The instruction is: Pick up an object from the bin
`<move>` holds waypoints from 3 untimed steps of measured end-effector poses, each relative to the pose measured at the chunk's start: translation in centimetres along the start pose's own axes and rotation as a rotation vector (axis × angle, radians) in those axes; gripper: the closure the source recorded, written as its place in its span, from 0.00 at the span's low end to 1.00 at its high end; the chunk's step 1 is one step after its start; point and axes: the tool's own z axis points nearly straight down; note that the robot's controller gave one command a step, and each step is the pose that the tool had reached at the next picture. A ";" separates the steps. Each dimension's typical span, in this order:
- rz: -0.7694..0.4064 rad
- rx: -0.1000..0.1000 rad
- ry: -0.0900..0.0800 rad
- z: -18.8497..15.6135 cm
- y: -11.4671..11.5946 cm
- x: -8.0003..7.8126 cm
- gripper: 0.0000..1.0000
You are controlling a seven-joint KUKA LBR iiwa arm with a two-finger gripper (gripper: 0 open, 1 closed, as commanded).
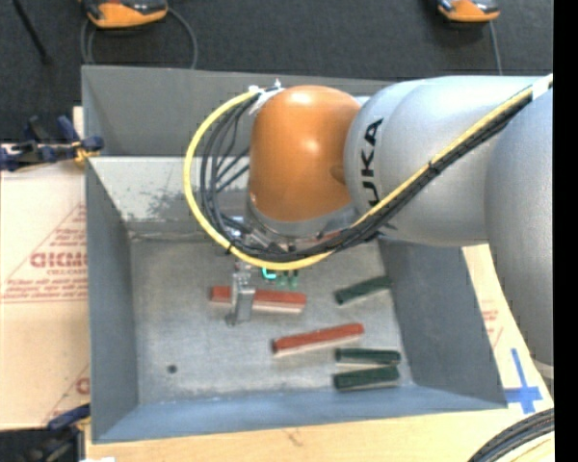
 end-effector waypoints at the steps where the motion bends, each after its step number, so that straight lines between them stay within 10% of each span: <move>1: -0.038 0.003 -0.002 12.3 -4.5 -3.5 0.00; 2: 0.069 0.000 -0.012 8.5 -7.4 -6.0 0.00; 3: 0.134 0.001 -0.003 12.6 -10.8 -2.8 0.00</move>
Offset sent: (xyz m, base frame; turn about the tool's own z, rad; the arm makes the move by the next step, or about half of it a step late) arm 0.0346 -0.0414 -0.1187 -0.0412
